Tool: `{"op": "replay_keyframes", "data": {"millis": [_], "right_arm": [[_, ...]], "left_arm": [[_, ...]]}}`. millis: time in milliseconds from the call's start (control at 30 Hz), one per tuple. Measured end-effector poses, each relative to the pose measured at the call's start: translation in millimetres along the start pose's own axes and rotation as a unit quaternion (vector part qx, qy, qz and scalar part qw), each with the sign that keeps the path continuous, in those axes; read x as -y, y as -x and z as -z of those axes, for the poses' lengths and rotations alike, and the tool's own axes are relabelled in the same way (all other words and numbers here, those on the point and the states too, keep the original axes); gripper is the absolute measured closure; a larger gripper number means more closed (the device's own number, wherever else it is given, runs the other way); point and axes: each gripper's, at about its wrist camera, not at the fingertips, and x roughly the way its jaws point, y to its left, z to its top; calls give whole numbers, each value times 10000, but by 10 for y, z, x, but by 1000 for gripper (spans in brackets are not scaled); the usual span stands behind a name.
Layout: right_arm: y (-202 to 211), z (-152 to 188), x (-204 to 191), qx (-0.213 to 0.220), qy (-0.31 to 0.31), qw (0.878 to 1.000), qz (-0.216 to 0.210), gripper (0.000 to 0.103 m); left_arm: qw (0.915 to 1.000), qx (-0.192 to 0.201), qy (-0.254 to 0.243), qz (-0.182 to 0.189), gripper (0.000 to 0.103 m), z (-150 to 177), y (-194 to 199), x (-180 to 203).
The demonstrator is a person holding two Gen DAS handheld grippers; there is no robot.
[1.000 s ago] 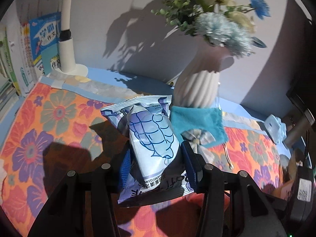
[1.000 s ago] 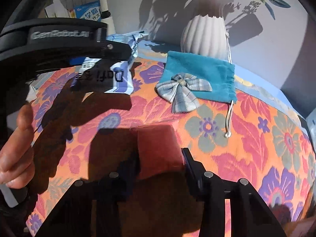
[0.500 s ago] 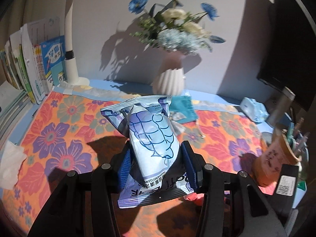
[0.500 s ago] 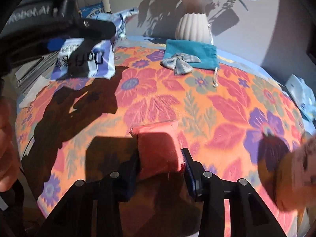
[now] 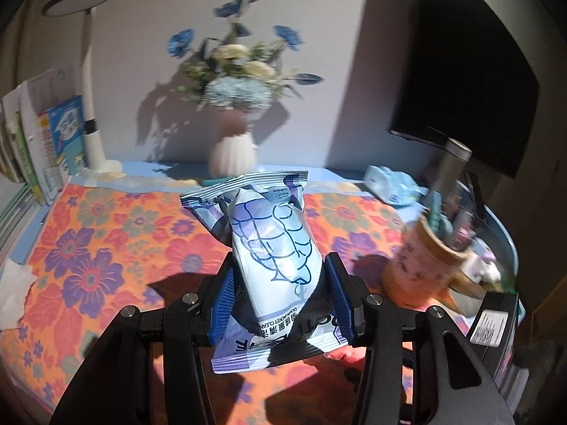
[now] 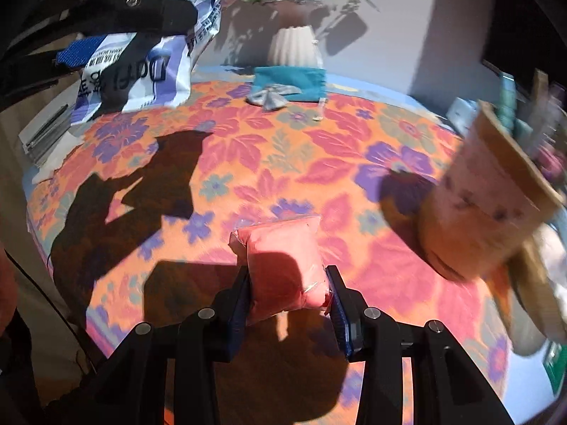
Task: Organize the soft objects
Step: 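Carry the snack bag and pink packet to the gold plate and open both tools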
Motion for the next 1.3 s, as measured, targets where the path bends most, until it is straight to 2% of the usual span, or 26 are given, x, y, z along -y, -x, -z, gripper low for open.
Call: {"op": "replay_keyframes", "data": {"millis": [167,367,567,700,833,967,1133,1200,1300], "right_arm": [[271,170,330,-19,-353,9991,222,63],[681,395,886,183,-986,9943,366,63],[1112,610,1445,480,-1579,9831,795,63],[1361,711,1788,702,-1935,9729,1055,63],[1554,760,2150,891,-2315,9601,1287,63],[1585,724,2493,972,-2640,9484,1461,63],[1466,587,2888,956,-3054,9324,1680,63],[1402,512,2997,860,-3154,9250,1936,63],[1300,419,3166,859,-3321,9198,1905,63]], "left_arm": [[9964,-341,-474,614,57,109,20,445],[9863,-402,-1018,1231,57,141,152,938],[9734,-505,-1316,1806,57,156,135,1496],[9597,-635,-1650,2186,57,131,44,1976],[9542,-730,-1762,2303,57,70,-137,2318],[9525,-824,-1808,2307,57,-21,-369,2607],[9580,-874,-1727,2117,57,-179,-711,2856],[9596,-870,-1713,2055,57,-241,-820,2933],[9614,-855,-1715,1975,57,-346,-983,3009]]}}
